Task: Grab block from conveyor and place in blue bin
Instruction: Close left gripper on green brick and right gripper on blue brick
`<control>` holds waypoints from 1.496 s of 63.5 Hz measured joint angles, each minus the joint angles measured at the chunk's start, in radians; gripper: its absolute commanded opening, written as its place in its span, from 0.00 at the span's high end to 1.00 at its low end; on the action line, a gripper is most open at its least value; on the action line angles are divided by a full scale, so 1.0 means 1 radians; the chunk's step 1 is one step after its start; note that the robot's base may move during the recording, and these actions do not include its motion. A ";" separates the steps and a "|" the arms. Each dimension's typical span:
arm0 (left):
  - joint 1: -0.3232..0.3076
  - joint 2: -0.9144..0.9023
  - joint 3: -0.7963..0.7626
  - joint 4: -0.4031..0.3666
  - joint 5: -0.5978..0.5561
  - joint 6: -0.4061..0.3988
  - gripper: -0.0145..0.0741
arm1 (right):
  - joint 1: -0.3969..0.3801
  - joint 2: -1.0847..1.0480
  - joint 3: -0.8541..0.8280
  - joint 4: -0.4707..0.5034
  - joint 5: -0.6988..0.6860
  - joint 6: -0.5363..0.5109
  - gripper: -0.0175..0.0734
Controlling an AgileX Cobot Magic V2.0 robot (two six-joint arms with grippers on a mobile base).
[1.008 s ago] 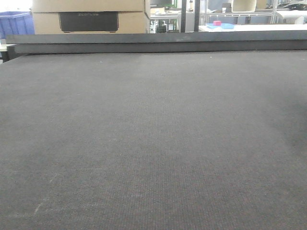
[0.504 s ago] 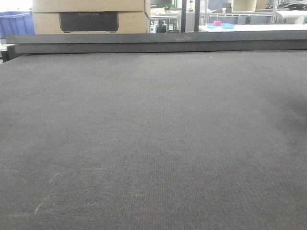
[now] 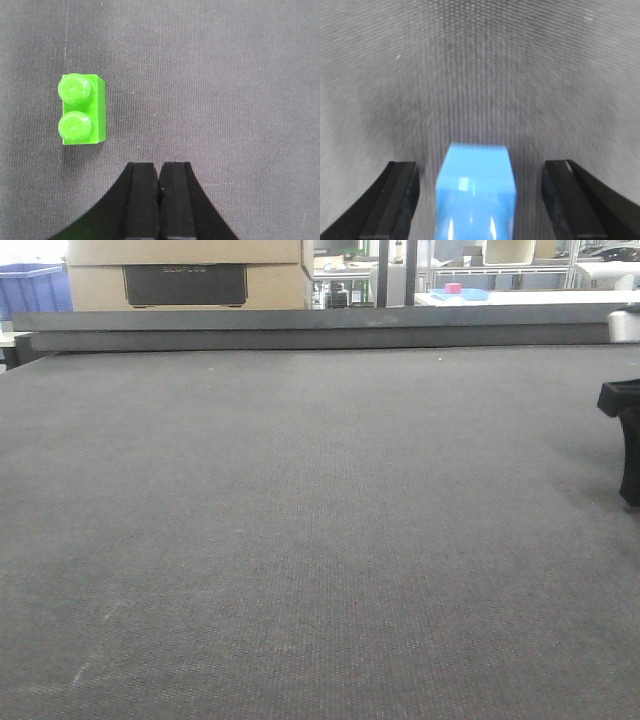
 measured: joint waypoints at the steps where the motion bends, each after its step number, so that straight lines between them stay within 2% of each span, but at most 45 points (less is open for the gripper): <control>1: 0.000 0.000 0.000 0.000 0.000 0.000 0.96 | 0.000 0.003 0.000 0.000 0.000 0.000 0.38; 8: 0.000 0.000 0.000 0.000 0.000 0.000 0.96 | 0.000 0.006 0.000 0.000 -0.010 0.000 0.44; 11: 0.000 0.000 0.000 0.000 0.000 0.000 0.96 | 0.000 0.006 0.000 0.000 -0.012 0.000 0.52; 20: 0.000 0.000 0.000 0.000 0.000 0.000 0.96 | 0.000 0.006 0.000 -0.002 -0.012 0.000 0.87; 24: 0.000 0.000 0.000 0.003 0.000 0.000 0.96 | 0.000 0.006 0.000 -0.004 -0.012 0.000 0.99; 34: 0.044 0.000 0.000 0.005 0.018 0.000 0.96 | 0.000 0.006 -0.002 -0.004 0.004 -0.005 0.99; 44: 0.107 0.005 -0.001 0.013 0.048 0.048 0.96 | 0.000 -0.032 -0.002 -0.004 0.035 -0.005 0.99; 56: 0.124 0.060 -0.001 0.023 0.048 0.080 0.94 | 0.000 -0.137 -0.002 0.039 0.052 -0.005 0.99; 61: 0.124 0.095 -0.001 0.032 0.031 0.084 0.86 | 0.000 -0.182 -0.002 0.048 0.058 -0.005 0.99; 72: 0.124 0.149 -0.001 0.069 -0.025 0.089 0.54 | 0.000 -0.249 -0.002 0.052 0.090 -0.009 0.99; 77: 0.124 0.159 -0.001 0.078 -0.058 0.089 0.44 | 0.000 -0.263 -0.002 0.054 0.097 -0.014 0.99; 86: 0.126 0.180 -0.001 0.094 -0.117 0.089 0.35 | 0.000 -0.265 -0.002 0.056 0.101 -0.016 0.99; 95: 0.138 0.238 -0.004 0.096 -0.124 0.089 0.33 | 0.000 -0.265 -0.002 0.056 0.102 -0.018 0.99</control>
